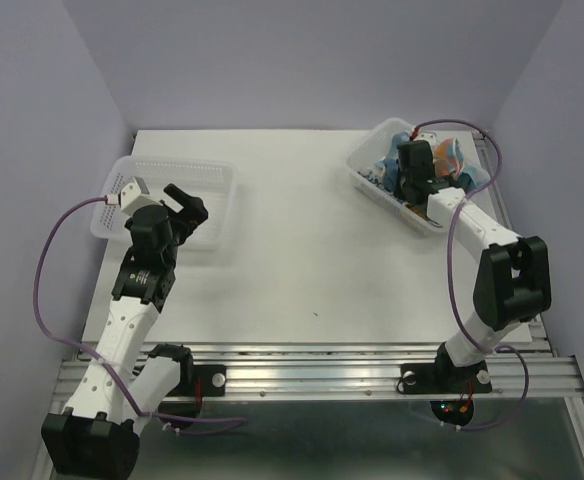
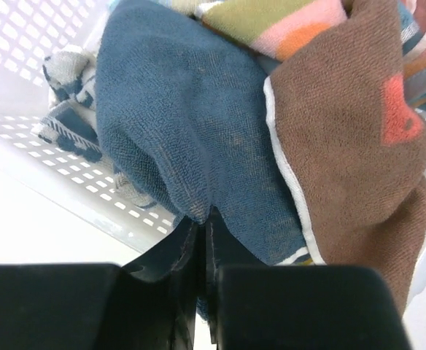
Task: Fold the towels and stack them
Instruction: Grab crumpled towel, then move the towel to the center of the board
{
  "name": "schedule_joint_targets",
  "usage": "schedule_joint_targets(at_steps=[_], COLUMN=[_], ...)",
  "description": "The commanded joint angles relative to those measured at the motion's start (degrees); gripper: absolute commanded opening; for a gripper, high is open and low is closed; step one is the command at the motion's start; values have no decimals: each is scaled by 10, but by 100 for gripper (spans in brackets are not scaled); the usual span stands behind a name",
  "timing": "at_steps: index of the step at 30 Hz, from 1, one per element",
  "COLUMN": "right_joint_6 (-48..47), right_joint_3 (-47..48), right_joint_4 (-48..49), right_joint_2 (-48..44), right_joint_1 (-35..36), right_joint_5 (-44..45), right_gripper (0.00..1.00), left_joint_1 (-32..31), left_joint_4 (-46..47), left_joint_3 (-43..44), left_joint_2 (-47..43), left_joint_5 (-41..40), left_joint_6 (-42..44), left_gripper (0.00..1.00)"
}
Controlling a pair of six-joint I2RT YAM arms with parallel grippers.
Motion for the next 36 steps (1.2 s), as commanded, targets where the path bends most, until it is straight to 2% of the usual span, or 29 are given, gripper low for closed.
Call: schedule_joint_targets(at_steps=[1, 3, 8, 11, 13, 20, 25, 28, 31, 32, 35, 36], right_joint_6=[-27, -36, -67, -70, -66, -61, -43, -19, 21, 31, 76, 87], right_joint_3=[82, 118, 222, 314, 357, 500, 565, 544, 437, 354, 216, 110], right_joint_4=[10, -6, -11, -72, -96, -133, -114, -99, -66, -52, -15, -1], right_joint_2=[-26, -34, -80, -76, -70, -54, -25, -26, -71, -90, -163, -199], right_joint_1=[2, 2, 2, 3, 5, 99, 152, 158, 160, 159, 159, 160], right_joint_5=[20, -13, -122, -240, -287, -420, -457, -446, -421, -418, -374, -359], right_gripper=[7, 1, 1, 1, 1, 1, 3, 4, 5, 5, 13, 18], left_joint_1=[2, 1, 1, 1, 1, 2, 1, 2, 2, 2, 1, 2], left_joint_4=[28, 29, 38, 47, 50, 51, 44, 34, 26, 25, 22, 26], left_joint_3=[-4, -3, -4, -6, -6, -6, -4, -8, -21, -25, -41, -53], left_joint_2=[-4, -4, -12, -23, -29, -70, -98, -125, -153, -159, -174, -173], left_joint_5=[1, 10, 42, 65, 72, 84, 103, 102, 96, 95, 97, 103], left_joint_6=[13, 14, 14, 16, 13, -2, -20, -41, -57, -59, -74, -77], left_gripper=[99, 99, 99, 99, 99, 99, 99, 99, 99, 99, 99, 99])
